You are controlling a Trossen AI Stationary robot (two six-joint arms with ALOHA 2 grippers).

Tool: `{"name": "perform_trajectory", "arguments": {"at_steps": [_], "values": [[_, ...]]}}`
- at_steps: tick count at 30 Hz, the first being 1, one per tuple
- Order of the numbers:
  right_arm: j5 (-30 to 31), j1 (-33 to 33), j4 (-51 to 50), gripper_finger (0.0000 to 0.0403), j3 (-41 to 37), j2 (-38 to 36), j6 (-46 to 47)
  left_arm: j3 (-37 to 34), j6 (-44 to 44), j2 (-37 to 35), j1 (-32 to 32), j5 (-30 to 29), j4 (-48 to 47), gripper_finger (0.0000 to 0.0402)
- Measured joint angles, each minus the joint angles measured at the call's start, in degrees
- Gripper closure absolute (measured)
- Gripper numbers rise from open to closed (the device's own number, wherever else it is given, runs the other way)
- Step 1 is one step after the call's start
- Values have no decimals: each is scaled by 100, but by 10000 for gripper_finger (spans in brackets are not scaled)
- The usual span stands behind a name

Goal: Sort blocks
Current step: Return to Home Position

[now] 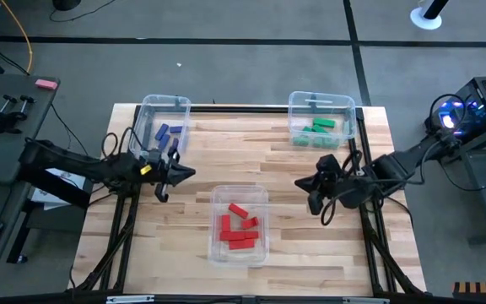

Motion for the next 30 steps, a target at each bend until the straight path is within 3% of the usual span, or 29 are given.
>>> {"name": "perform_trajectory", "arguments": {"at_steps": [13, 30], "values": [[324, 388, -147, 403, -4, -4, 671, -31, -13, -1756, 196, -48, -2271, 401], [321, 392, -199, 403, -7, -4, 1250, -31, 459, -2903, 195, -50, -3164, 401]]}}
